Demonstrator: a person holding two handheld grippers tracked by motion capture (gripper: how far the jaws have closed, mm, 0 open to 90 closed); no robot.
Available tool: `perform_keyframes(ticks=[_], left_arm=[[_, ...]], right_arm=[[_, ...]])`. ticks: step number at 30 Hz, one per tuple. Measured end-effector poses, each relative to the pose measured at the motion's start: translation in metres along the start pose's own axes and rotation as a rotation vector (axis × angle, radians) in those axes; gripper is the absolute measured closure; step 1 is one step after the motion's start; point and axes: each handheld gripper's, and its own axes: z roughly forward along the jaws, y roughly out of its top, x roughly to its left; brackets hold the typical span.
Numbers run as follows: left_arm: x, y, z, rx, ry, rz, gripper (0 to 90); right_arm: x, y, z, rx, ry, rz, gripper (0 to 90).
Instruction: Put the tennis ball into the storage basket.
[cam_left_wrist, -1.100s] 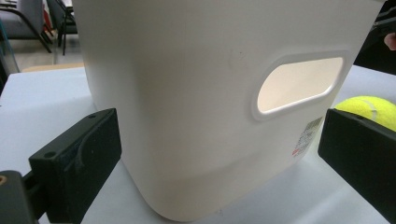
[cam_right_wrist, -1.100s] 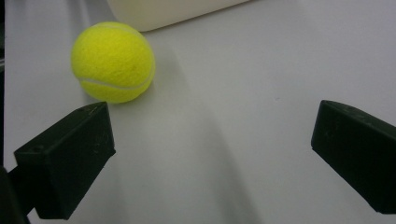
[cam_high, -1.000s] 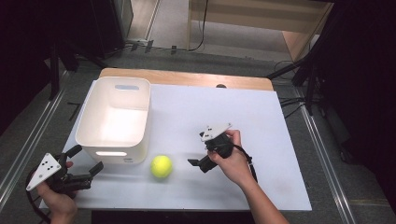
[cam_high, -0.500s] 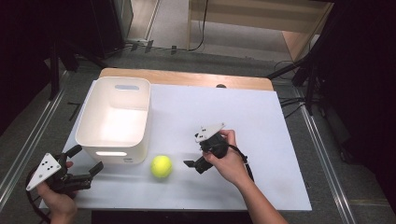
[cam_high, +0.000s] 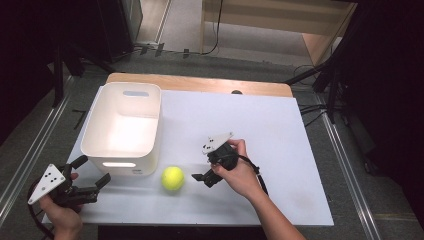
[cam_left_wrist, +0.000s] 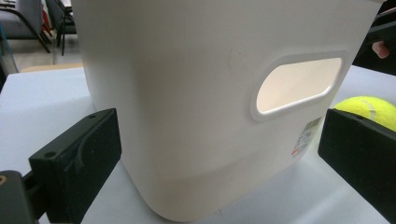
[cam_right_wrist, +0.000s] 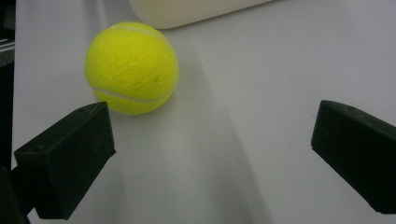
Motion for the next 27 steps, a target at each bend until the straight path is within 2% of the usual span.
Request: perform_keyframes(ticks=[22,24,27], left_arm=[[0.0,0.0,0.0,-0.001,-0.001,-0.001,0.0],[0.0,0.0,0.0,-0.002,-0.001,-0.001,0.0],[0.0,0.0,0.0,-0.002,-0.001,-0.002,0.0]], right_arm=[[0.005,0.009,0.013,0.034,0.033,-0.035,0.0],[0.006,0.01,0.014,0.037,0.033,-0.024,0.0],[0.007,0.011,0.016,0.041,0.041,-0.039,0.0]])
